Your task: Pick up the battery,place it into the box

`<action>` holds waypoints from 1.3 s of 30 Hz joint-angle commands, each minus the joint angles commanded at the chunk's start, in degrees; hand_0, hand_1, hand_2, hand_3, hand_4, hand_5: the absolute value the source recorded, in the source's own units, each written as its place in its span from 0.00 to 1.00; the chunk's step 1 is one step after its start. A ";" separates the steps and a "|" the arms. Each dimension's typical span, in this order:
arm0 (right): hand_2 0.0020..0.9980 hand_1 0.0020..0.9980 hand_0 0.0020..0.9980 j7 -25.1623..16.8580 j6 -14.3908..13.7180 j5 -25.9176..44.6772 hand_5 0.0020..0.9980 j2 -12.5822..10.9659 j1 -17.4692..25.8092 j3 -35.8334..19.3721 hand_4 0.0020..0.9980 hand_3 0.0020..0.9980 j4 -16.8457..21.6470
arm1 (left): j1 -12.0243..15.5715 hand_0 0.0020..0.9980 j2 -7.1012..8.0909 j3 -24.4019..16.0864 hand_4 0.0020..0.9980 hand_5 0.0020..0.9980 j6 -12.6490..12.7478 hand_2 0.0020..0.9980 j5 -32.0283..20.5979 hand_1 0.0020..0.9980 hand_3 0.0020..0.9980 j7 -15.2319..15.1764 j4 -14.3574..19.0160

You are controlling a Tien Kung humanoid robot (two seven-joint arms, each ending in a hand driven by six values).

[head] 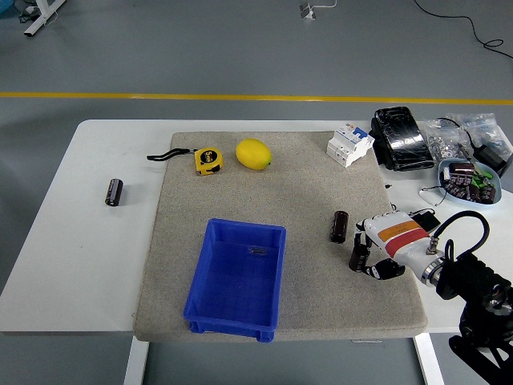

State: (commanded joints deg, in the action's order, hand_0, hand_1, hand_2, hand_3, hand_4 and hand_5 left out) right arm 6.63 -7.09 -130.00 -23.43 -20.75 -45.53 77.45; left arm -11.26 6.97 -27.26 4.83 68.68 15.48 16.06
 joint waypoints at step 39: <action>0.49 0.38 0.22 1.54 8.71 0.00 0.39 -0.46 -0.38 -1.36 1.00 0.52 2.85 | -0.01 0.71 0.20 -0.26 0.67 0.67 -0.08 0.74 0.48 0.71 0.64 0.12 -0.03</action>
State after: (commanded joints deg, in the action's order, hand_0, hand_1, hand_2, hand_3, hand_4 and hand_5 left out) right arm 8.16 1.62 -130.00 -23.89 -21.12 -46.89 80.30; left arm -11.27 7.17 -27.52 4.75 69.16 15.60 16.02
